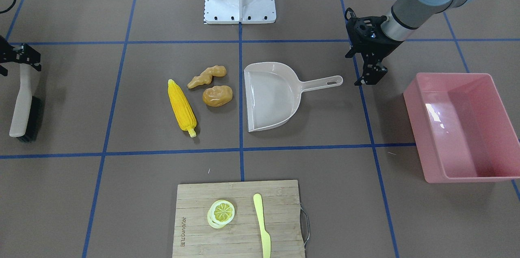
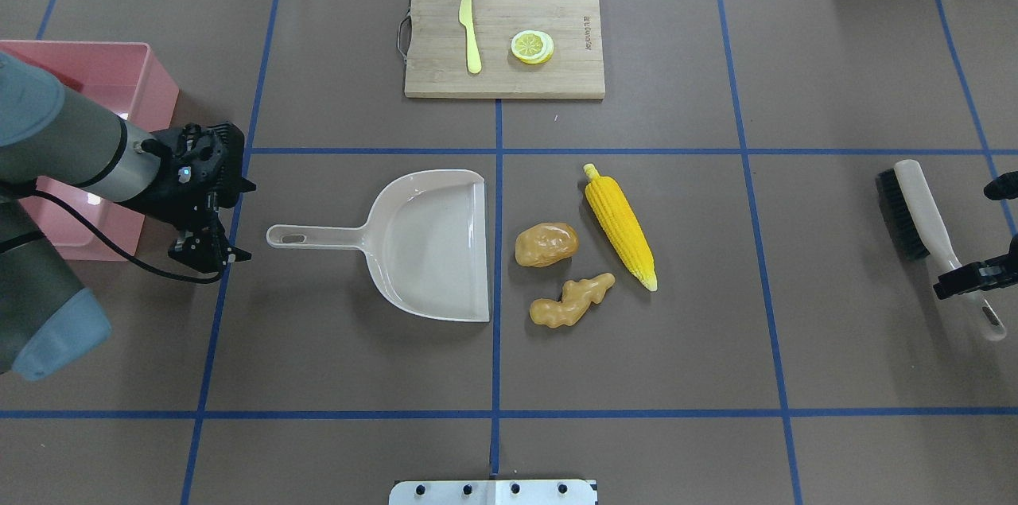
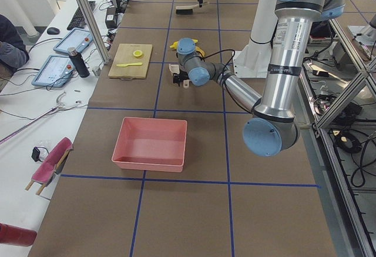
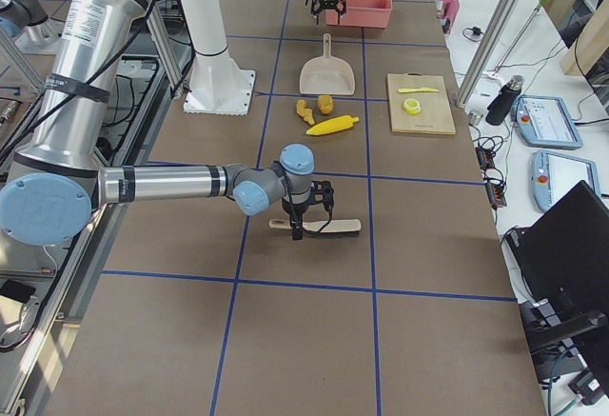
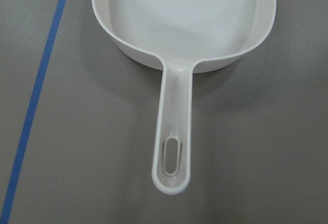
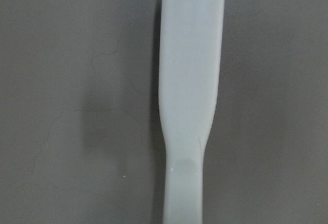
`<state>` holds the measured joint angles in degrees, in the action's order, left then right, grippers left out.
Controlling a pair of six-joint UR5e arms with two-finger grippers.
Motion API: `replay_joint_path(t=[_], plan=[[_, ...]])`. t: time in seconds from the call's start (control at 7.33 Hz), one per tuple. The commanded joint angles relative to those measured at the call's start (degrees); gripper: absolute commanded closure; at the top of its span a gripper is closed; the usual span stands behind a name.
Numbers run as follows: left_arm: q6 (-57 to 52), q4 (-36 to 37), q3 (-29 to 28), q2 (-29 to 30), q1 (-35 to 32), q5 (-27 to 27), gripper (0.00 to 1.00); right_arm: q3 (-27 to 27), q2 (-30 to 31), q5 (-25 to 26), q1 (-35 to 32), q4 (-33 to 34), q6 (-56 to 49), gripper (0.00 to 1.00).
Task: Sweep and dump trash into bin
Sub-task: 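Grasp the white dustpan handle with the left gripper while the right grasps the brush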
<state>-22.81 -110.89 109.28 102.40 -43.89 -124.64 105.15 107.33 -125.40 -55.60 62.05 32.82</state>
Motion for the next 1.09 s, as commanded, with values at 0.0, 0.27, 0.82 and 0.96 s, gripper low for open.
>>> replay_joint_path(t=[0.0,0.27,0.82,0.96], plan=[[-1.45,-0.47,-1.88,3.06,1.79,0.97,0.01,-0.48,-0.01,-0.28,0.05,0.0,0.14,0.33],[-1.44,-1.52,-1.89,2.45,2.06,1.16,0.01,-1.0,-0.1,-0.9,0.14,0.0,0.14,0.44],[-0.74,-2.14,-3.73,3.07,2.23,1.07,0.01,-1.18,-0.19,-0.99,0.14,0.0,-0.12,1.0],[-0.65,-1.88,-3.9,3.15,2.32,1.16,0.01,-0.57,-0.36,-1.16,0.14,0.0,-0.47,1.0]])
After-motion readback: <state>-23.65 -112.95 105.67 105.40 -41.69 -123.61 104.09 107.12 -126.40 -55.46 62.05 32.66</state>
